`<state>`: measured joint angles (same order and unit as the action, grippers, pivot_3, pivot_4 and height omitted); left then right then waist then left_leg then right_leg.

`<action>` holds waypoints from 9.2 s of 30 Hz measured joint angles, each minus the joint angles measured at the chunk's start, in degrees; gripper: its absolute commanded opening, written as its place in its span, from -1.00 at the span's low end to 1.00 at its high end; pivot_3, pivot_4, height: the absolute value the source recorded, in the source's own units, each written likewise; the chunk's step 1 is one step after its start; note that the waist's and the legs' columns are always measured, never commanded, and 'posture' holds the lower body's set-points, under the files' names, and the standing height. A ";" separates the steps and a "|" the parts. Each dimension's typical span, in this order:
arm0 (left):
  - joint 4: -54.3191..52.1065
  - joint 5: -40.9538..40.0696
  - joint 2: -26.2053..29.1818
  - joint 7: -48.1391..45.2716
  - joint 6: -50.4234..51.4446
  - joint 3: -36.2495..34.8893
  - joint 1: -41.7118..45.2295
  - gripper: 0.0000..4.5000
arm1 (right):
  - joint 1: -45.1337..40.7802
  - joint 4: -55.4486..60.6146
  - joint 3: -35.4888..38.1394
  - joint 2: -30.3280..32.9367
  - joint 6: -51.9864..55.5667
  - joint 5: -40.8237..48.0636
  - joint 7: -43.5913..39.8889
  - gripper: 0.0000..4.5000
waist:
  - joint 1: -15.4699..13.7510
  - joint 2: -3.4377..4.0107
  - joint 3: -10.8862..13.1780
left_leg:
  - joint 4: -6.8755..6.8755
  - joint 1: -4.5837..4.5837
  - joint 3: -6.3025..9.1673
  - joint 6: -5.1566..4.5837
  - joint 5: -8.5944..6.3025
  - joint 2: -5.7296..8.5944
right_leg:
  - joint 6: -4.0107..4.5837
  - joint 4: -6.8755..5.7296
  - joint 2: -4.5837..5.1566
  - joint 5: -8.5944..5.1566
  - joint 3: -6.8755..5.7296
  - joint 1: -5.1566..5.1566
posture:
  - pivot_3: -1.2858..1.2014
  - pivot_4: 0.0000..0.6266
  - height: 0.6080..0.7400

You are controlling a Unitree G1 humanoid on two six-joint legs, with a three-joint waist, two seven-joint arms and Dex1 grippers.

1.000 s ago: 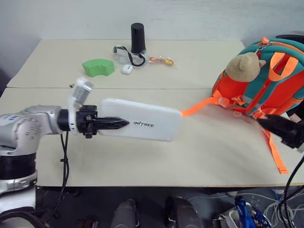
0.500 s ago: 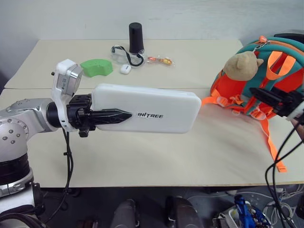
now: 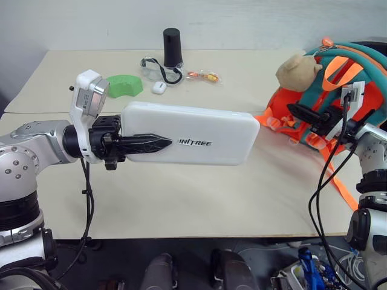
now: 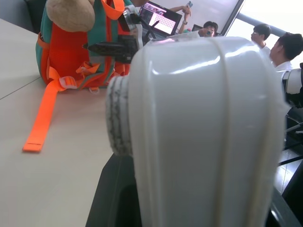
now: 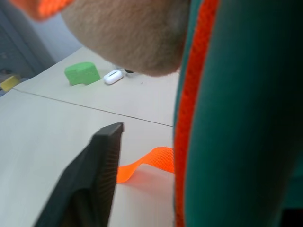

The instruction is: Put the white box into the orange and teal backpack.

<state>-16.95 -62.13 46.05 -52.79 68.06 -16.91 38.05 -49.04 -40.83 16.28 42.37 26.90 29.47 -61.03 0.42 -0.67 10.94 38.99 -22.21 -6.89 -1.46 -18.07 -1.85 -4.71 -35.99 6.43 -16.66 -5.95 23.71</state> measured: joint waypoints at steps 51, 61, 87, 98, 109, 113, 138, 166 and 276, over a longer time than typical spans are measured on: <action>8.31 7.10 11.10 -15.61 -9.63 -0.92 0.05 -0.45 | 38.21 68.40 4.44 18.10 28.04 38.68 -15.42 -0.99 | -0.76 -0.08 0.29 | -0.04 -0.07 0.11 -0.05 -0.08 0.00 | 0.00 0.16 0.16 0.00 -0.06 0.01 | 0.03 -0.52 1.00; 4.21 13.10 4.09 -12.80 -17.47 7.99 -0.22 -0.45 | 41.56 68.39 4.89 18.23 27.30 38.71 -16.96 -0.99 | -1.65 -0.08 0.29 | -0.03 -0.05 0.10 -0.07 -0.08 0.04 | 0.00 0.15 0.13 0.00 -0.06 0.00 | 0.03 -0.52 1.00; 9.19 36.22 -29.56 3.97 -23.45 38.20 11.53 -0.13 | 44.55 70.26 1.86 17.47 21.28 34.58 -16.57 -1.00 | -2.00 -0.13 0.31 | 0.10 -0.05 0.16 -0.28 -0.06 0.10 | -0.12 0.18 0.13 0.07 -0.10 -0.12 | 0.03 -0.52 1.00; 4.93 29.44 -19.48 -4.12 -18.81 29.86 11.33 0.99 | 42.90 69.28 -0.81 15.73 19.89 32.06 -13.64 -1.00 | -1.58 -0.12 0.31 | 0.10 -0.04 0.18 -0.21 -0.04 0.03 | -0.10 0.15 0.12 0.06 -0.11 -0.09 | 0.03 -0.52 1.00; -0.04 19.51 -7.02 -11.77 -17.04 17.42 11.77 0.99 | 42.54 67.23 -2.86 12.38 15.68 25.81 -9.97 -1.00 | -1.88 -0.15 0.33 | 0.11 -0.05 0.20 -0.20 -0.03 0.08 | -0.11 0.16 0.11 0.06 -0.13 -0.14 | 0.03 -0.52 1.00; -3.40 14.27 -7.46 -12.64 -15.34 16.76 15.58 0.99 | 41.35 67.21 -4.07 11.65 15.69 25.66 -8.98 -1.00 | -1.69 -0.15 0.32 | 0.11 0.02 0.17 -0.19 -0.04 0.07 | -0.11 0.15 0.08 0.06 -0.09 -0.16 | 0.03 -0.52 1.00; -0.27 23.49 -11.42 -15.67 -21.84 30.30 17.72 -0.40 | 39.81 66.37 -4.56 11.34 18.53 28.31 -5.54 -1.00 | -1.76 -0.15 0.32 | 0.11 0.02 0.16 -0.19 0.01 0.07 | -0.10 0.11 -0.02 0.06 -0.09 -0.15 | 0.03 -0.52 1.00; 3.61 23.61 -7.89 -20.02 -23.33 27.16 19.39 0.49 | 41.65 66.57 -1.17 11.20 18.96 30.38 -4.47 -1.00 | -1.80 -0.15 0.32 | 0.11 -0.03 0.16 -0.23 0.03 0.13 | -0.13 0.11 -0.10 0.07 -0.11 -0.13 | 0.03 -0.52 1.00; 5.29 37.53 1.42 -24.45 -33.07 29.94 -3.77 0.44 | 51.22 65.48 2.67 11.09 14.67 23.84 -6.35 0.20 | -1.79 -0.13 0.32 | 0.09 -0.05 0.15 -0.32 -0.07 0.07 | -0.09 0.12 0.10 0.05 -0.11 -0.08 | 0.03 -0.52 1.00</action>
<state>-11.65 -24.60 47.48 -77.23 35.00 13.04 34.28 2.18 24.65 18.95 53.46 41.57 53.30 -67.38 -1.36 -0.80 11.26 39.08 -22.27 -6.74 -1.78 -18.14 -1.79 -4.80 -35.87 6.53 -16.61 -6.06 23.63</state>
